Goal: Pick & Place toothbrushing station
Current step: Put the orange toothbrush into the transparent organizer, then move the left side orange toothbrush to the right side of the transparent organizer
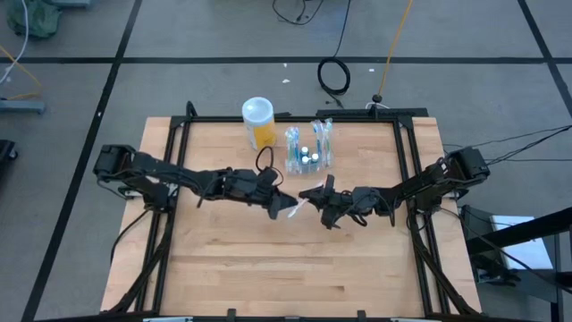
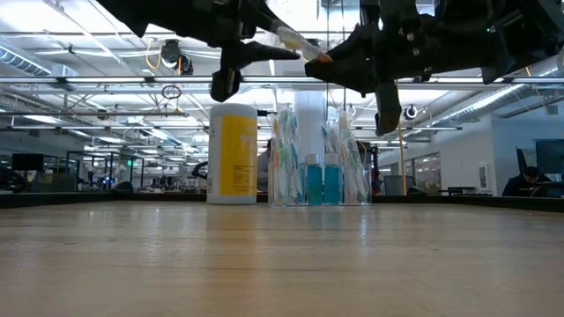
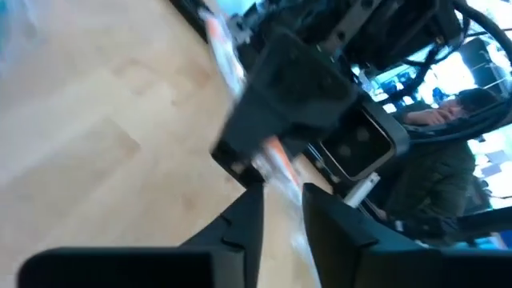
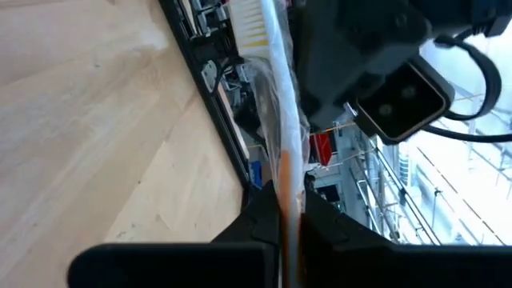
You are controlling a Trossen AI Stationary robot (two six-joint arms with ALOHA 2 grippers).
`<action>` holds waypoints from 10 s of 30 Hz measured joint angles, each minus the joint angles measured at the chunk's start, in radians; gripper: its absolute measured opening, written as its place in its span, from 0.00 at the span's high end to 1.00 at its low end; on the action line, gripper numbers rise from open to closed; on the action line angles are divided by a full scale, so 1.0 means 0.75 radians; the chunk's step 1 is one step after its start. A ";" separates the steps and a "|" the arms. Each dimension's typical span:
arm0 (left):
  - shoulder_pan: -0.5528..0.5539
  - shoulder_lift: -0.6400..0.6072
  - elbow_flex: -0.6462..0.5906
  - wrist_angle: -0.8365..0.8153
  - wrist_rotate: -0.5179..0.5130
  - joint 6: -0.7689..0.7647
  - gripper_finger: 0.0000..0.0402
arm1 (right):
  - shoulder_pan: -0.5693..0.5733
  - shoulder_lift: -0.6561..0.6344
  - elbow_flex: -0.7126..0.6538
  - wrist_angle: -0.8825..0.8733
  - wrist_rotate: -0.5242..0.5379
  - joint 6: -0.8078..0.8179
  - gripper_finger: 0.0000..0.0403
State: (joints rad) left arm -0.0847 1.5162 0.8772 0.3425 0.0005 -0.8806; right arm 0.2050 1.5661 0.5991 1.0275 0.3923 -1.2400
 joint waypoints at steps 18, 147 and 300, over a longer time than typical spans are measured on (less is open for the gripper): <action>0.118 -0.001 0.001 -0.001 -0.016 1.386 0.71 | 0.057 -0.001 -0.001 0.177 -0.006 0.192 0.96; 0.023 0.001 0.001 -0.140 -0.318 1.062 0.90 | -0.271 -0.001 0.000 0.019 -0.455 1.319 0.58; 0.341 -0.070 -0.001 -0.600 -0.245 1.062 0.56 | -0.566 -0.321 -0.031 -0.682 0.214 1.763 0.58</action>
State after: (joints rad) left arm 0.1711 1.4635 0.8768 -0.1078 -0.1833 -0.0842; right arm -0.2196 1.3255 0.5758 0.5164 0.5528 0.0825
